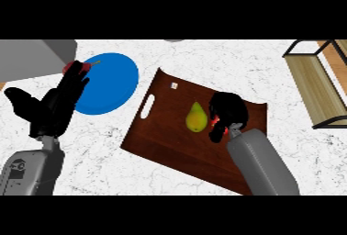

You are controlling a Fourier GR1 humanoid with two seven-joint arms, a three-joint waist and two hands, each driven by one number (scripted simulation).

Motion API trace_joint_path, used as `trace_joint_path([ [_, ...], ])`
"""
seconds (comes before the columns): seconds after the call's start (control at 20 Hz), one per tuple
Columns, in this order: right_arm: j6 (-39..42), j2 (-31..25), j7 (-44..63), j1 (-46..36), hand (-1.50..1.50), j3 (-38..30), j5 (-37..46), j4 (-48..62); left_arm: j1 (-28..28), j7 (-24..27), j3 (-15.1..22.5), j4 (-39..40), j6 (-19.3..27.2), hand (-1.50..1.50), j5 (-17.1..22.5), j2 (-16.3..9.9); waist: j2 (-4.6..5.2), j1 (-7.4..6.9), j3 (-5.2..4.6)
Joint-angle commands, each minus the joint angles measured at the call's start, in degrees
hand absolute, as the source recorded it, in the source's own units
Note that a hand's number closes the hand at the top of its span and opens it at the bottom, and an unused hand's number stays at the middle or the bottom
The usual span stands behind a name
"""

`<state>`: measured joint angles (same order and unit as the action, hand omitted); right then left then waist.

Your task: Pick the tomato from the tray and place it in the tiered shelf

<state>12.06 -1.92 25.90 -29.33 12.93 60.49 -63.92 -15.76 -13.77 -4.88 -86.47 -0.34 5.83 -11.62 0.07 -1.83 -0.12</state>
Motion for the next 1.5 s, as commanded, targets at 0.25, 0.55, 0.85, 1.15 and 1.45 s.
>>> trace_joint_path([
  [0.25,-22.70,1.89,16.16,-9.03,1.50,4.32,-11.92,-10.46,-1.16,0.19,-0.38,1.33,-0.40,0.00,-0.21,-0.51,-0.07,0.03,0.16],
  [0.55,-24.04,1.91,26.54,-15.63,1.50,2.50,-4.86,-19.72,3.08,0.51,0.11,-1.62,-0.22,0.00,-0.62,-0.01,-0.39,1.34,0.10],
  [0.85,-15.99,-0.42,32.69,-21.87,1.50,-5.03,-2.59,-24.76,0.89,-0.92,-2.08,-0.88,-1.25,0.00,0.72,-1.73,-0.22,1.81,0.10],
  [1.15,-8.80,-8.92,33.35,-21.44,1.50,-10.79,-2.37,-28.89,1.31,0.46,-2.52,0.82,-0.77,0.00,0.07,-1.20,-0.19,2.14,0.11],
  [1.45,-3.35,-17.74,30.96,-22.29,1.50,-18.46,-5.37,-28.22,4.05,2.75,-2.27,-0.76,-0.67,0.00,-0.20,-0.06,-0.16,2.05,0.10],
])
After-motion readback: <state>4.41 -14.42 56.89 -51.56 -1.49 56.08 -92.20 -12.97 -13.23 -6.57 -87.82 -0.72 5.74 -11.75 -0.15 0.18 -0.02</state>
